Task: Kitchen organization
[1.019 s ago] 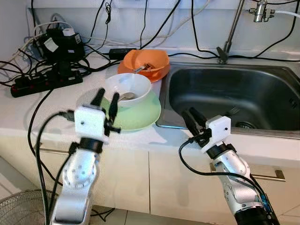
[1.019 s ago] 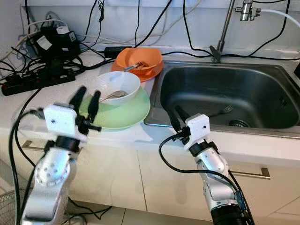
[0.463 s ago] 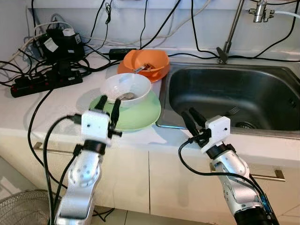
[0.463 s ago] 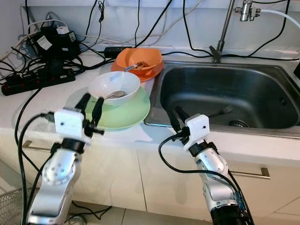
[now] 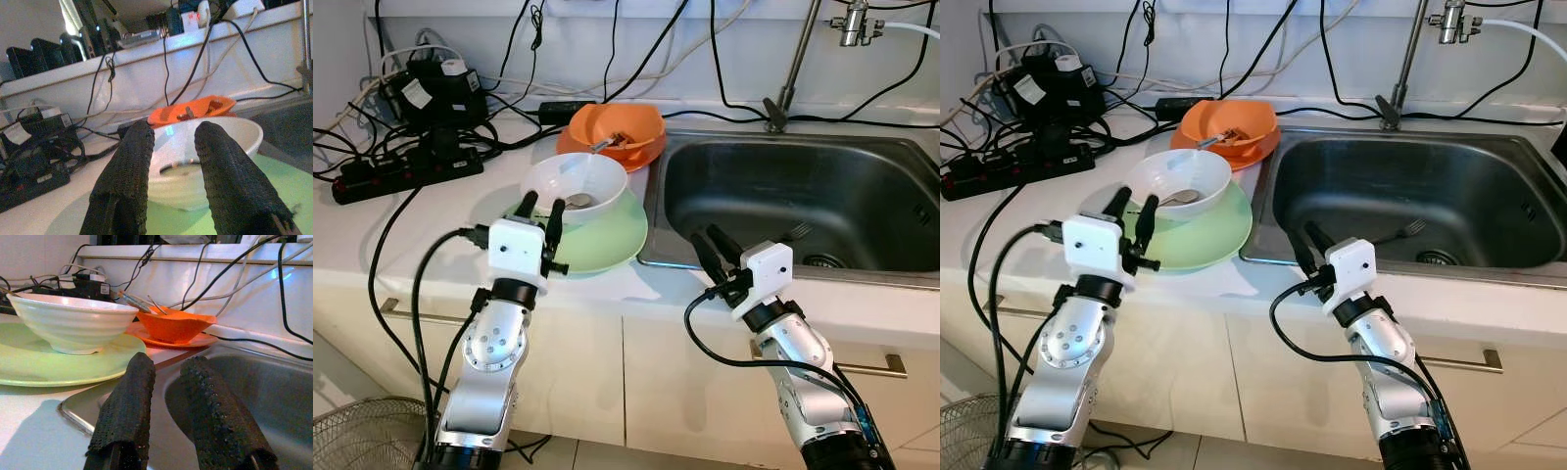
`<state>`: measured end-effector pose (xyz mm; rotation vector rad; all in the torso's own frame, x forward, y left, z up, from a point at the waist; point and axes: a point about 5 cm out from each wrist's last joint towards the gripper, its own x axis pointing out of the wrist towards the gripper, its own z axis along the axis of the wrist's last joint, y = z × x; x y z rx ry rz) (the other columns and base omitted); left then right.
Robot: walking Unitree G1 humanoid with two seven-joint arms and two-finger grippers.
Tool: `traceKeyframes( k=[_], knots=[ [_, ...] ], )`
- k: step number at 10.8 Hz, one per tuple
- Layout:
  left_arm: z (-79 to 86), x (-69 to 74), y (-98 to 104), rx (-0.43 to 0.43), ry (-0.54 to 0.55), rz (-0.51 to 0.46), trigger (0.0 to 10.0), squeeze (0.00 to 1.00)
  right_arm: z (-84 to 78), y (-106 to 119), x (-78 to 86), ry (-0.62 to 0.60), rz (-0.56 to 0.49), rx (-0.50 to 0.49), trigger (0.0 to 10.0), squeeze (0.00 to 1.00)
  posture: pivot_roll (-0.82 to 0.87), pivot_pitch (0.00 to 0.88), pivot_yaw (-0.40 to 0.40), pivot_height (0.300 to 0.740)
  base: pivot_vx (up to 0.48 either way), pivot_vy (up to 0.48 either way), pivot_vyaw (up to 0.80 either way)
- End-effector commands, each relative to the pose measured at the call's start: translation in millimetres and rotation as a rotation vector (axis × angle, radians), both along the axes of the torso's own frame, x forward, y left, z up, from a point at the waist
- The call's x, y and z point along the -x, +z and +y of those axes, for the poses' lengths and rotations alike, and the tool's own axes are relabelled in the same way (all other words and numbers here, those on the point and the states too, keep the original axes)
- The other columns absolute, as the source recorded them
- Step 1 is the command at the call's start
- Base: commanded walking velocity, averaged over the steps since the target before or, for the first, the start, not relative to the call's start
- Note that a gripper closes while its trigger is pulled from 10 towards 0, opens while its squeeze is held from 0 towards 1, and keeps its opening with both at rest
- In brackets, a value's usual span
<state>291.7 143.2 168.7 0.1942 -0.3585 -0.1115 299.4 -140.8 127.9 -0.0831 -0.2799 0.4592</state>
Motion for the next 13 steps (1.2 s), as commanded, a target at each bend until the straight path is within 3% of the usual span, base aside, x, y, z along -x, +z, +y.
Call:
traceKeyframes(
  k=[1,2,6,9,11,13],
  knots=[
    [3.1,-2.6,3,0.0,0.012,-0.016,10.0,0.0,-0.7,0,-0.7,-0.006,0.001,0.008,10.0,0.0,0.06,0.02,0.071,0.74,0.0,0.0,0.0],
    [3.5,-3.9,1,0.004,0.012,-0.008,0.0,0.0,-1.0,0,-0.9,-0.008,0.0,0.009,10.0,0.0,0.06,0.021,0.071,0.74,0.0,0.0,0.0],
    [1.6,-3.6,-2,0.009,0.003,-0.005,0.0,0.0,-0.5,0,-1.6,-0.006,0.0,0.011,10.0,0.0,0.06,0.02,0.069,0.74,0.0,0.0,0.0],
    [-0.5,-4.8,10,0.011,-0.007,-0.052,0.0,0.0,-0.5,0,-2.2,-0.007,0.001,0.014,10.0,0.0,0.06,0.018,0.067,0.74,0.0,0.0,0.0],
    [-13.4,-5.1,52,-0.092,-0.028,-0.24,0.0,0.0,0.5,0,-3.2,-0.01,0.0,0.018,10.0,0.0,0.06,0.016,0.069,0.74,0.0,0.0,0.0],
    [-20.8,-2.9,67,-0.147,-0.047,-0.313,0.0,0.0,0.7,0,-3.3,-0.01,-0.001,0.018,10.0,0.0,0.06,0.014,0.068,0.74,0.0,0.0,0.0]
  ],
)
